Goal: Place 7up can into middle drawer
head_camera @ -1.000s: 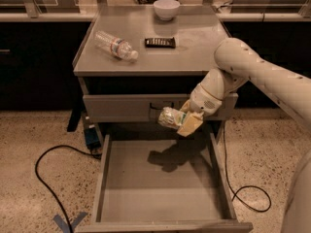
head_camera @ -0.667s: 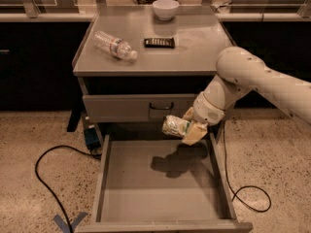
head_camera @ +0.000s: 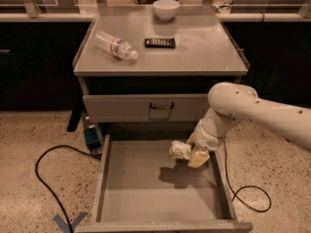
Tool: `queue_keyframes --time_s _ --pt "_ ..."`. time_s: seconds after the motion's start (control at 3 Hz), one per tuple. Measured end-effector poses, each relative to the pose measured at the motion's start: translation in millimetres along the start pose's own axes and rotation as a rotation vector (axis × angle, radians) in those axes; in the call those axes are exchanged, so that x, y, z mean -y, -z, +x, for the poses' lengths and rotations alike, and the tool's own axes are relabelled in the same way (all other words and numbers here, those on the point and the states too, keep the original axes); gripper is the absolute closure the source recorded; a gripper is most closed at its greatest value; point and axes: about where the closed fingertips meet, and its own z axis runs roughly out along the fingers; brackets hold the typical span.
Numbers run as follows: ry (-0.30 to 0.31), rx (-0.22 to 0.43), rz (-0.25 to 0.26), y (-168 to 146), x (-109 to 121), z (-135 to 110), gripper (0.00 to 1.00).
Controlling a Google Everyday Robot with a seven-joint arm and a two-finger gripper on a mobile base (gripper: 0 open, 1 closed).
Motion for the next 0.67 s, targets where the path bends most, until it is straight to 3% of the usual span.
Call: queue_keyframes --time_s 0.33,0.67 --pt "-0.018 0.017 -0.069 -32.9 11.6 19.5 1.0" --pt "-0.009 0.02 -0.059 -40.4 8.1 18.4 1.0"
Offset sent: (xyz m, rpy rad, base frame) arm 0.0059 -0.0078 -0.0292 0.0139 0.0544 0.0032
